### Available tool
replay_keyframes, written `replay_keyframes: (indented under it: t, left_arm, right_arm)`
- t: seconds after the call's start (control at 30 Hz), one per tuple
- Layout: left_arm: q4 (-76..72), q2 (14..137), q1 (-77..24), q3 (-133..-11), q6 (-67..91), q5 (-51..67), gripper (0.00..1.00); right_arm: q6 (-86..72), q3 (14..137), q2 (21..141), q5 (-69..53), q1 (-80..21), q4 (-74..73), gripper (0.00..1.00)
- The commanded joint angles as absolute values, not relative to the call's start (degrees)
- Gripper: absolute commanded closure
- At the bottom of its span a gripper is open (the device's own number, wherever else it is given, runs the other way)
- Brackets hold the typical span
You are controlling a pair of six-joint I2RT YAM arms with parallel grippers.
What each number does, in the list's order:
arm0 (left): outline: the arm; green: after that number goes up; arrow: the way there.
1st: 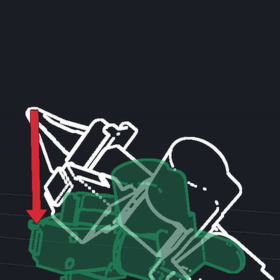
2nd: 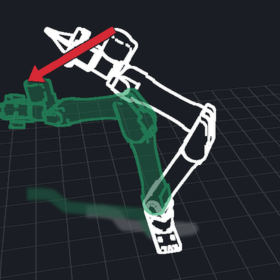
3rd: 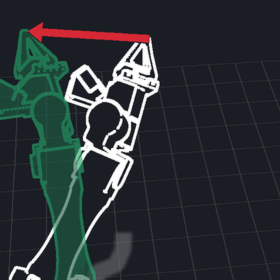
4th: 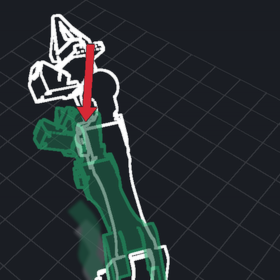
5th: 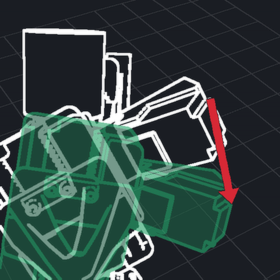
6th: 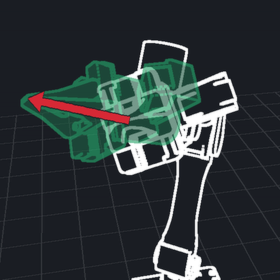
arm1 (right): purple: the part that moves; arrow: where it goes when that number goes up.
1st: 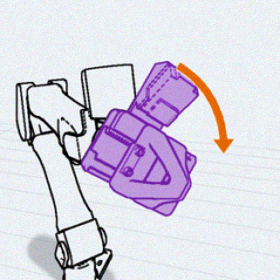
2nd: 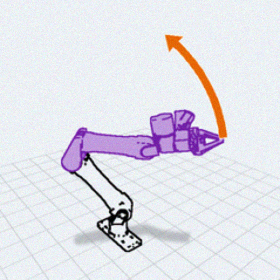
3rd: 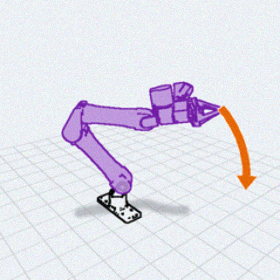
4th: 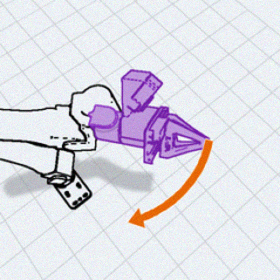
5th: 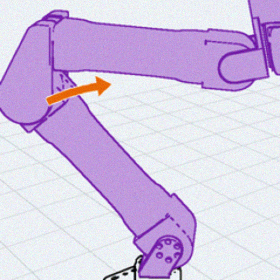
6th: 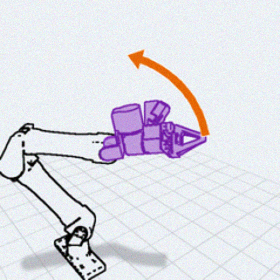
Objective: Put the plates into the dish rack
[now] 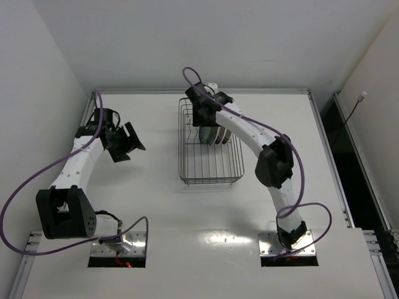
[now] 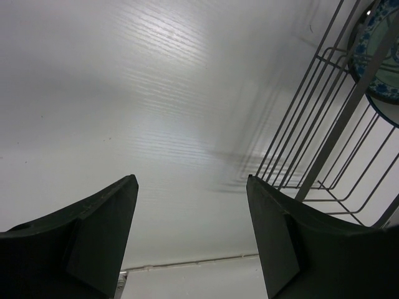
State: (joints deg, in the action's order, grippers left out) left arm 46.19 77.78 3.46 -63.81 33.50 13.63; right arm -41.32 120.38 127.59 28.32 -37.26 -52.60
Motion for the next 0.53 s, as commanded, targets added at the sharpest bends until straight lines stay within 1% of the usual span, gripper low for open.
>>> replay_keyframes:
  t: [0.0,0.03,0.1,0.13,0.17,0.2,0.23,0.27,0.3,0.33,0.37,0.43,0.5]
  left_arm:
    - [46.1,77.9,4.3,-66.4,32.5,14.3,0.32]
    - [45.6,77.9,4.3,-66.4,32.5,14.3,0.32]
    - [44.4,77.9,4.3,-66.4,31.3,14.9,0.32]
    - [43.9,77.9,4.3,-66.4,31.3,15.5,0.32]
    - [43.3,78.4,4.3,-66.4,30.5,15.5,0.32]
    - [42.5,78.4,4.3,-66.4,30.5,15.5,0.32]
    - [41.8,78.4,4.3,-66.4,30.5,15.5,0.32]
    - [41.8,78.4,4.3,-65.8,30.0,15.5,0.32]
    - [41.8,78.4,4.3,-65.8,30.0,15.5,0.32]
    - [41.3,78.4,4.3,-65.3,30.0,15.5,0.32]
    - [41.3,77.8,4.3,-65.3,30.5,14.9,0.32]
    - [40.0,77.8,4.3,-63.6,31.2,14.9,0.32]
    - [38.7,76.6,4.3,-62.2,31.7,16.5,0.32]
  right_arm:
    - [-38.4,123.2,115.4,27.8,-36.6,-56.4,0.41]
    - [-38.4,122.6,113.7,27.8,-36.6,-56.4,0.41]
    - [-37.9,120.9,110.6,27.8,-36.6,-58.9,0.34]
    - [-37.9,120.2,107.2,27.8,-37.1,-58.9,0.33]
    - [-37.0,118.1,105.2,27.8,-37.1,-59.5,0.29]
    - [-36.1,114.4,100.9,26.8,-37.1,-58.9,0.27]
    - [-36.1,114.3,98.5,25.9,-37.1,-58.9,0.25]
    - [-35.5,109.1,95.9,24.8,-36.6,-58.0,0.25]
    - [-35.5,105.8,93.1,23.0,-36.0,-57.1,0.19]
    - [-35.5,102.3,87.7,22.0,-35.9,-56.4,0.17]
    - [-35.5,95.9,85.1,20.8,-35.2,-55.2,0.17]
    - [-35.5,87.5,80.6,20.0,-34.5,-55.2,0.16]
    - [-36.6,82.5,74.6,21.9,-33.9,-55.2,0.16]
